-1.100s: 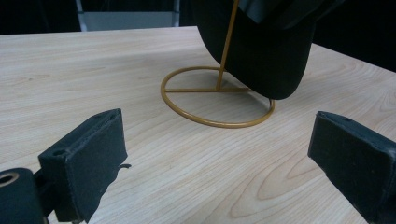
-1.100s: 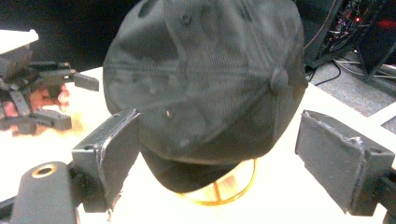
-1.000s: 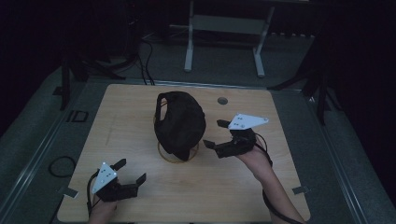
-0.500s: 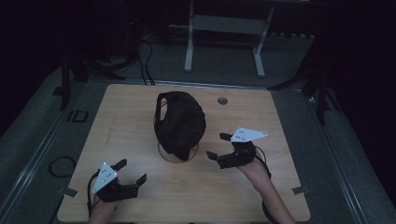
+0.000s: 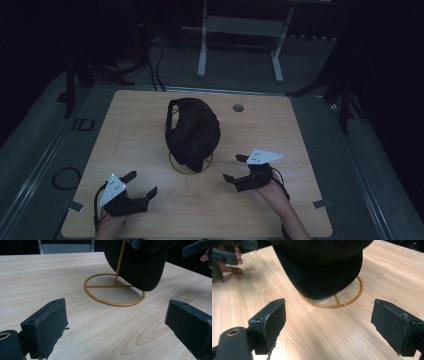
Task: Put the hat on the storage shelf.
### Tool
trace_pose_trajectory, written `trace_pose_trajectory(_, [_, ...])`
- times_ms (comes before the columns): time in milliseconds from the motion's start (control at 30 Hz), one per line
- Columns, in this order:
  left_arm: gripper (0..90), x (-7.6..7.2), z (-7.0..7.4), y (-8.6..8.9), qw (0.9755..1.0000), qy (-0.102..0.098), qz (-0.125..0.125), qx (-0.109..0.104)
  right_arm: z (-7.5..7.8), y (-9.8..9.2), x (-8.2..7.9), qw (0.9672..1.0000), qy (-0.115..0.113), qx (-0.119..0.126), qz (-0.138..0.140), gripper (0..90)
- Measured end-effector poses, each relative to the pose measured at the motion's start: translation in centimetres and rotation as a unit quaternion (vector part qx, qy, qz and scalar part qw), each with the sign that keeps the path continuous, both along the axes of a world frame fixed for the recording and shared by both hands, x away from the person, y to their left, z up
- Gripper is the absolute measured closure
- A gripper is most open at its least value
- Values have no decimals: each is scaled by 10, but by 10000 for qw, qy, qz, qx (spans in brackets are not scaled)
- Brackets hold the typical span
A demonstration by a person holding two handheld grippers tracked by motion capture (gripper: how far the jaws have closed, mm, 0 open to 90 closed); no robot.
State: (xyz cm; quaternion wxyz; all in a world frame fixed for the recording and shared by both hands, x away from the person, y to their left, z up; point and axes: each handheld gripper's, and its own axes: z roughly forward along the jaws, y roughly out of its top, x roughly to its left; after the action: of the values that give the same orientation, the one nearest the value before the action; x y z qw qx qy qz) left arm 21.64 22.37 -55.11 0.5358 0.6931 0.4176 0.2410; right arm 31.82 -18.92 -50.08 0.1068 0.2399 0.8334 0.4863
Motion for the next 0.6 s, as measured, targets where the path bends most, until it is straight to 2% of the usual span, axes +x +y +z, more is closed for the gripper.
trace_pose_trajectory(67, [47, 0, 0, 0, 10000, 4, -6, 8, 0, 0, 0, 10000, 0, 0, 0, 124])
trace_pose_trajectory(100, [47, 0, 0, -1, 10000, 21, -18, -2, -7, -2, -2, 10000, 37, -8, -5, 124])
trace_pose_trajectory(367, [47, 0, 0, -1, 10000, 17, -4, 17, -25, -9, -6, 9998, 156, -87, -29, 124])
trace_pose_trajectory(600, [47, 0, -1, -1, 10000, 12, -39, 36, -36, -15, -9, 9996, 245, -118, -73, 124])
